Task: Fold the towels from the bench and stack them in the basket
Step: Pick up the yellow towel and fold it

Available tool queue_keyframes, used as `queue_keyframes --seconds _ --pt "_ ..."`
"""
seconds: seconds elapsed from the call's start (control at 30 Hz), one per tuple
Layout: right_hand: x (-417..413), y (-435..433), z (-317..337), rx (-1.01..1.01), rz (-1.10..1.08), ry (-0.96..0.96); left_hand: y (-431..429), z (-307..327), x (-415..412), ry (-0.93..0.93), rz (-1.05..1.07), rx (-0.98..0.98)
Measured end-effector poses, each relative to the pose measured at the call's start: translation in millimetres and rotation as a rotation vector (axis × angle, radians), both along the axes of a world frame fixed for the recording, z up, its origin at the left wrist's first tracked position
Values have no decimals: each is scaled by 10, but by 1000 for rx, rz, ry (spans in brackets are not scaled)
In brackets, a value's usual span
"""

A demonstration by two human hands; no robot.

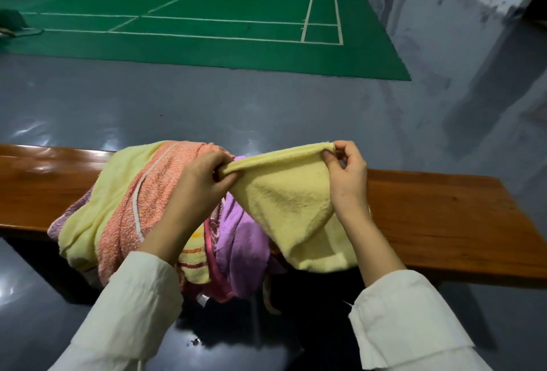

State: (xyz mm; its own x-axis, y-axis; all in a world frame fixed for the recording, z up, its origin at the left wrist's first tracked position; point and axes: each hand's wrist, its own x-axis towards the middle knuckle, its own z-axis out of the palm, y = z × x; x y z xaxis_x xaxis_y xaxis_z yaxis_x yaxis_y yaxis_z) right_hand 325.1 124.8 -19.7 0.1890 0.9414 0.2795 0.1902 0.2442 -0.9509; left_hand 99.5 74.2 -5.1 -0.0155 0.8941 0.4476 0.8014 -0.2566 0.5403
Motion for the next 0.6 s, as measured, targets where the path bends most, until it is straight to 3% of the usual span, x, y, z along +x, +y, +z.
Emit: queue_keyframes --seconds 0.13,0.2,0.37,0.6 --pt "123 -13 337 113 -134 -75 128 349 295 -402 -18 11" --pt "201 -33 549 144 -174 -60 173 499 470 -514 -32 43" --pt "424 -182 1046 171 -191 47 123 912 776 -582 -84 187" --pt "557 -407 1505 307 -200 78 -16 1454 873 -540 -112 278"
